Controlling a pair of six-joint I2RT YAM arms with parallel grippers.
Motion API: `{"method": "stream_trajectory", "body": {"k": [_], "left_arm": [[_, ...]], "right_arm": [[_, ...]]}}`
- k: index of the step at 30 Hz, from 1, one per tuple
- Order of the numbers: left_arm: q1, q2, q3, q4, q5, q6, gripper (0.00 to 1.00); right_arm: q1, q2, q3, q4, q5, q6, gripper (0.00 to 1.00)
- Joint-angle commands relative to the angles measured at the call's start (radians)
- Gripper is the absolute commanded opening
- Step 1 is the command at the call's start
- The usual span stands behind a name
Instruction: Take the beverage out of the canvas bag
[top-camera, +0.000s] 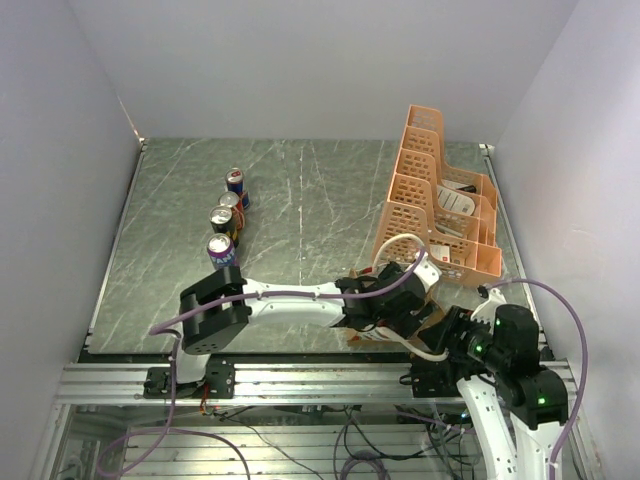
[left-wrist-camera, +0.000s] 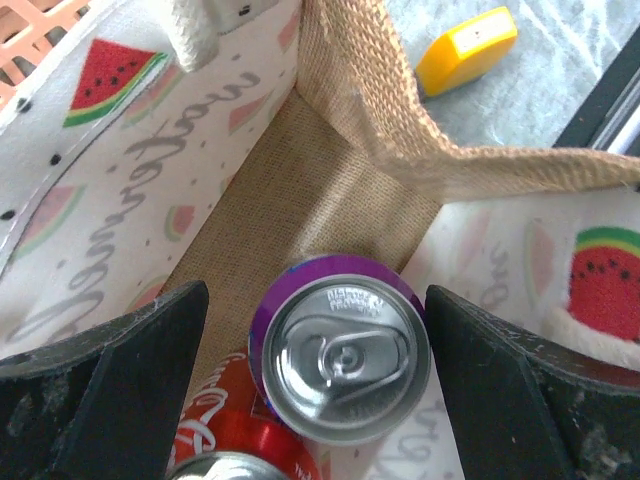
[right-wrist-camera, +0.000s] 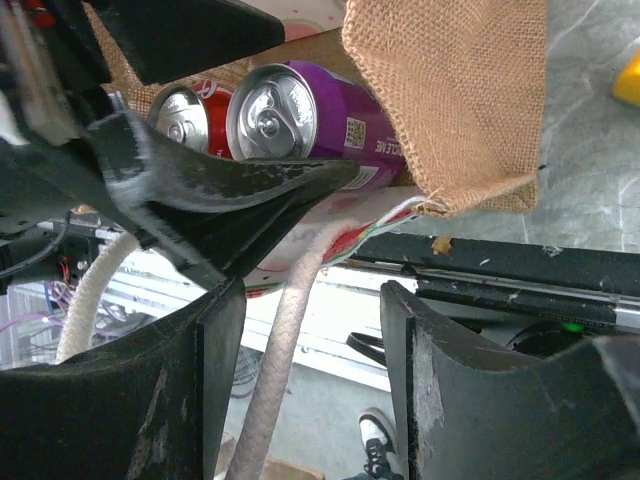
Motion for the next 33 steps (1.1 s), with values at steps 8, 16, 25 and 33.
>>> {"method": "stream_trajectory", "body": {"k": [8,16,25,33], "left_arm": [[-0.011,0.117,0.109,-0.132,-0.098,0.023,0.88],[-0.011,0.060,0.107,-0.134,-0.100,0.022,0.55],[-0.011,-0.051,0.116,-0.118,-0.096,0.016,0.19],[-0.010,-0.110,0.164,-0.133,-0.123,0.041,0.07]], "right_arm": [[-0.001,0.020,0.090,0.073,0.054,0.032,0.58],[-0.002,0.041,0.183,0.164,0.135,0.003,0.64],[-0.001,0.064,0.211,0.309,0.248,-0.016,0.69],[-0.001,0.071,0.182,0.388,0.262,-0.043,0.71]]}}
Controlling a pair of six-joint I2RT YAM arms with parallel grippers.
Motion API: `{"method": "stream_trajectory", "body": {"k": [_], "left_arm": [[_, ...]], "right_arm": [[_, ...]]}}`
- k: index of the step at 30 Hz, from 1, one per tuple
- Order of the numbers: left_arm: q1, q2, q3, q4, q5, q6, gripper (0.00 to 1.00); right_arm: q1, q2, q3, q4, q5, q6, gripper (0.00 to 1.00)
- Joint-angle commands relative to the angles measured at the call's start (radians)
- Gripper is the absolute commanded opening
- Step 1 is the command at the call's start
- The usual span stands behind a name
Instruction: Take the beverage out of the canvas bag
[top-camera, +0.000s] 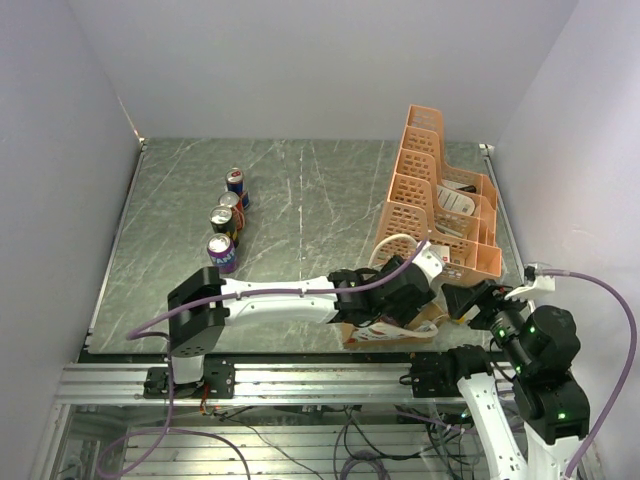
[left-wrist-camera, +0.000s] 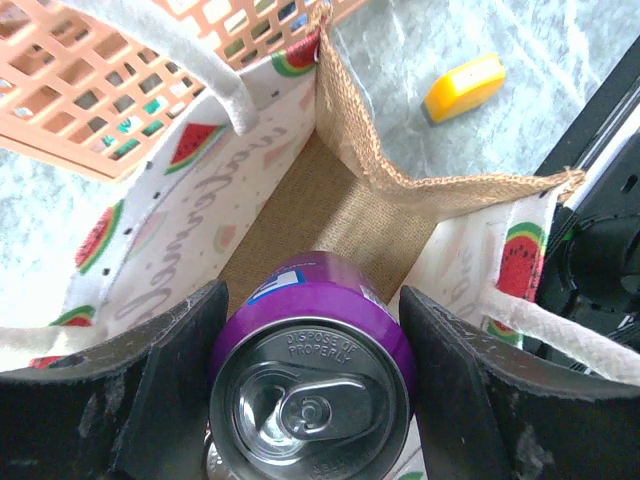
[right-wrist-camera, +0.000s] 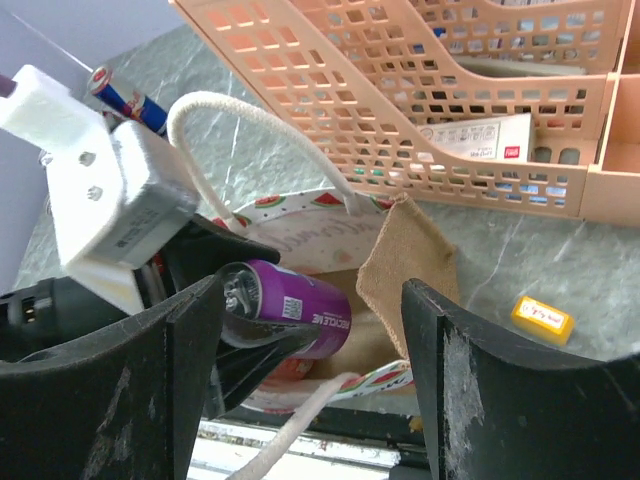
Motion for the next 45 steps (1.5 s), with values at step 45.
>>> {"method": "stream_trajectory", "body": {"k": [45], "left_arm": [[0.209,-0.823,-0.551,-0.336,-0.408,-0.370,0.07]], "right_arm": [[-0.003,-0.033,-0.151,0.148,0.058,0.052,1.00]]}}
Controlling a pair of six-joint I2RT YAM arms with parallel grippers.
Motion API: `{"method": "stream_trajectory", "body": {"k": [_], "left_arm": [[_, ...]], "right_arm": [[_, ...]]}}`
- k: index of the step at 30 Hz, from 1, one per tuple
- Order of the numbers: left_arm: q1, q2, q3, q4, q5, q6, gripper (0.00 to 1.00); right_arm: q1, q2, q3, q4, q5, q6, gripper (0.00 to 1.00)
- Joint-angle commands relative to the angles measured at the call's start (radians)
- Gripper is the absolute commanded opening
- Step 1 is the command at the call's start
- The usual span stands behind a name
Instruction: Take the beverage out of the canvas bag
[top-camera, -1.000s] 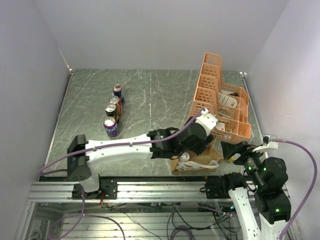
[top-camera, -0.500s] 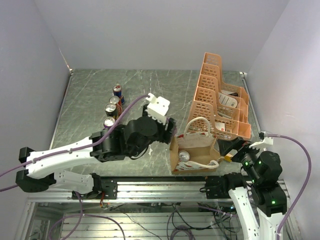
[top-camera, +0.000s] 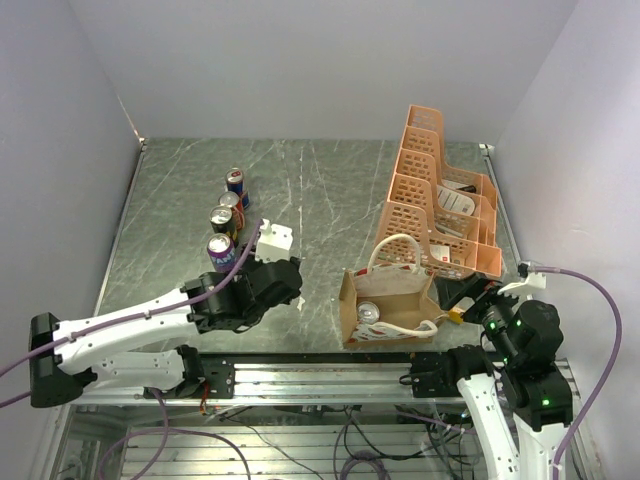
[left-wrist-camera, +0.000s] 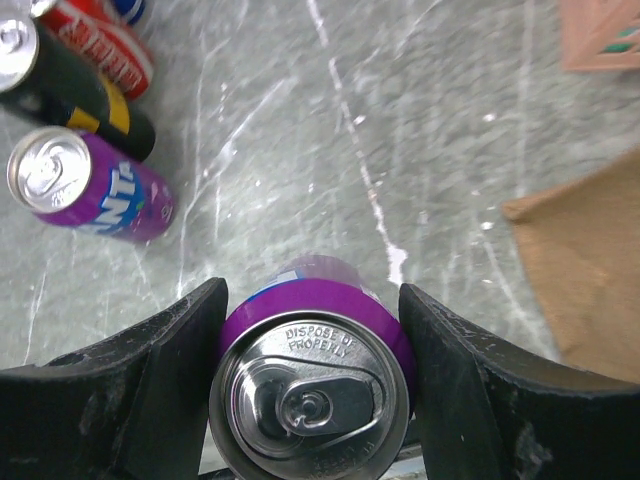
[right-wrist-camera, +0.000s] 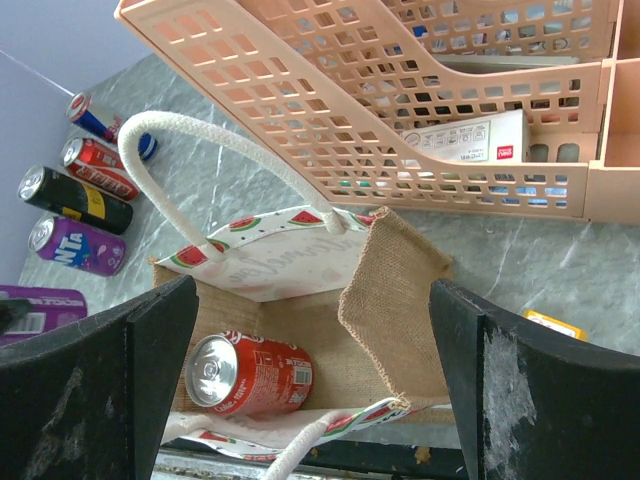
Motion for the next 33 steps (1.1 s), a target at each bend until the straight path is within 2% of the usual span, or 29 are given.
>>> {"method": "stream_trajectory", "body": {"k": [1,4,9,11,14,23,26,29,33], "left_arm": [[0.068,0.013,-0.049,0.091,0.037,-0.058,0.07],[0.108,0.057,-0.082,0.135,0.072,-0.054,0.07],[0.200,0.140,-0.131,0.159,0.046,-0.114,0.07],[0.252,0.163,-0.137,0.143,0.038,-0.155,0.07],[0.284,0.166,-0.150,0.076,-0.046,-0.265,0.07],[0.380,-0.066,-0.302,0.057,-0.158,-0.439,0.07],[0.415,-0.144,-0.333,0.004,-0.215,-0.516,0.07],[0.445,-0.196,-0.357,0.029,-0.230,-0.510,0.07],[0.487,-0.179,-0.357,0.036,-0.240,-0.502,0.07]], "right_arm": [[-0.003,0.005,-0.010,0.029,-0.003,-0.002,1.00],[-0.002,0.000,-0.012,0.032,-0.009,-0.004,1.00],[-0.002,-0.005,-0.016,0.032,-0.014,-0.007,1.00],[-0.002,-0.011,-0.015,0.032,-0.012,-0.007,1.00],[-0.002,-0.015,-0.017,0.032,-0.015,-0.008,1.00],[-0.002,-0.023,-0.024,0.045,-0.026,-0.017,1.00],[-0.002,-0.024,-0.023,0.044,-0.024,-0.014,1.00],[-0.002,-0.025,-0.025,0.046,-0.031,-0.018,1.00],[-0.002,-0.023,-0.023,0.043,-0.029,-0.016,1.00]]}}
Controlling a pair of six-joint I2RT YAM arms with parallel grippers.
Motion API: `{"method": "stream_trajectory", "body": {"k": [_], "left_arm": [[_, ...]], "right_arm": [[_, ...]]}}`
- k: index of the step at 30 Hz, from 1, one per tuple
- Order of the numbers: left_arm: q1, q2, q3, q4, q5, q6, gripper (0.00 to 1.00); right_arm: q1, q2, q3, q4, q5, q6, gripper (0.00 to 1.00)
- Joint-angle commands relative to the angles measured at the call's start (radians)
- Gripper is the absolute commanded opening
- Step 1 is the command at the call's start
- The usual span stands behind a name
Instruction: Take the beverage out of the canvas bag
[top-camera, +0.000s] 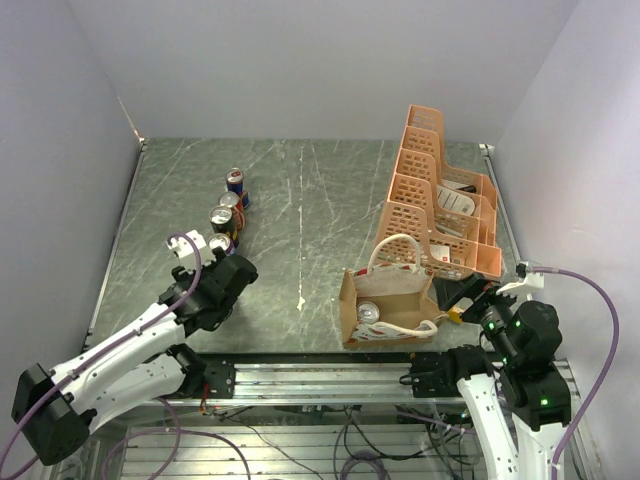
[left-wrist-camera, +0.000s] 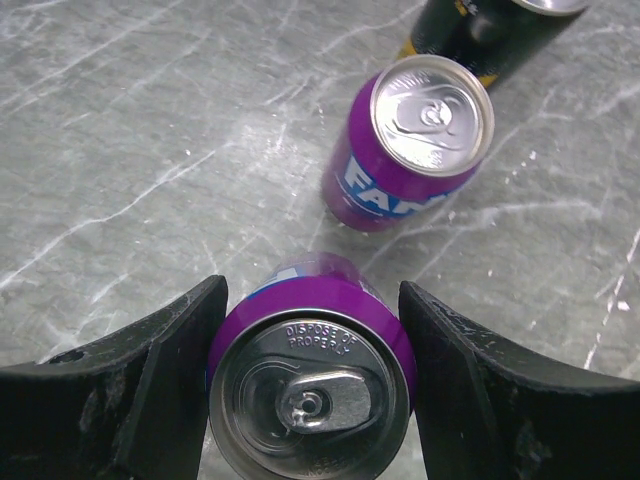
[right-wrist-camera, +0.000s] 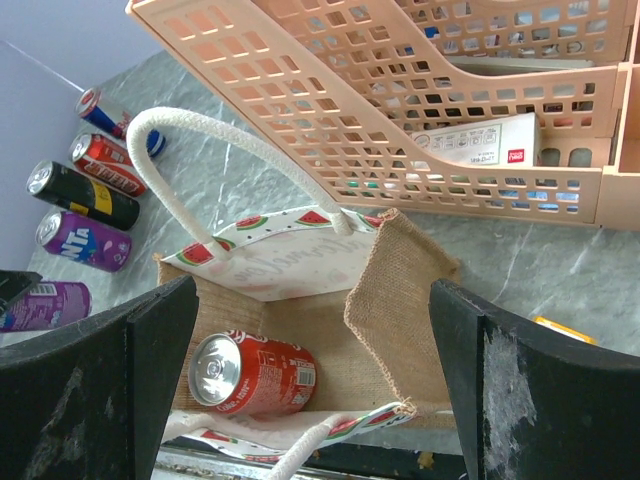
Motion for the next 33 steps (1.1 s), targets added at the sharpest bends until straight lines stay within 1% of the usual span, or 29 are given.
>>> {"method": "stream_trajectory", "body": {"k": [1,6,10,15,17,20,22,23,25,26,27,28,30,33], "left_arm": [[0.044,0.013,0.009,0.046,-0.098,-0.038,0.07],[0.094,0.067,0.009,0.108,-0.078,-0.013,0.07],[0.119,0.097,-0.004,0.188,-0.050,0.017,0.07],[0.143,0.150,-0.012,0.226,-0.035,0.015,0.07],[0.151,0.170,-0.004,0.225,-0.026,0.004,0.10],[0.158,0.205,-0.003,0.222,-0.033,-0.011,0.16],[0.164,0.220,-0.005,0.231,-0.024,-0.009,0.26],[0.166,0.225,-0.005,0.229,-0.017,-0.009,0.33],[0.169,0.233,0.000,0.218,-0.009,-0.015,0.52],[0.168,0.235,0.000,0.216,-0.009,-0.016,0.64],[0.168,0.236,0.001,0.216,-0.008,-0.015,0.73],[0.169,0.235,0.004,0.209,-0.005,-0.015,0.80],[0.170,0.231,0.020,0.184,0.000,-0.019,0.89],[0.170,0.210,0.037,0.154,0.006,-0.010,0.96]], "right_arm": [[-0.002,-0.011,-0.008,0.028,-0.010,-0.015,1.00],[-0.002,-0.018,-0.009,0.028,-0.009,-0.013,1.00],[-0.002,-0.027,-0.011,0.030,-0.015,-0.016,1.00],[-0.003,-0.037,-0.012,0.032,-0.016,-0.017,1.00],[-0.002,-0.039,-0.012,0.033,-0.014,-0.015,1.00],[-0.003,-0.034,-0.012,0.031,-0.013,-0.016,1.00],[-0.002,-0.036,-0.012,0.033,-0.017,-0.018,1.00],[-0.002,-0.038,-0.012,0.033,-0.016,-0.017,1.00],[-0.002,-0.040,-0.013,0.032,-0.015,-0.015,1.00],[-0.003,-0.038,-0.012,0.033,-0.016,-0.016,1.00],[-0.003,-0.035,-0.013,0.033,-0.017,-0.018,1.00],[-0.003,-0.035,-0.013,0.034,-0.018,-0.017,1.00],[-0.003,-0.034,-0.013,0.035,-0.017,-0.017,1.00],[-0.003,-0.028,-0.011,0.033,-0.016,-0.017,1.00]]}}
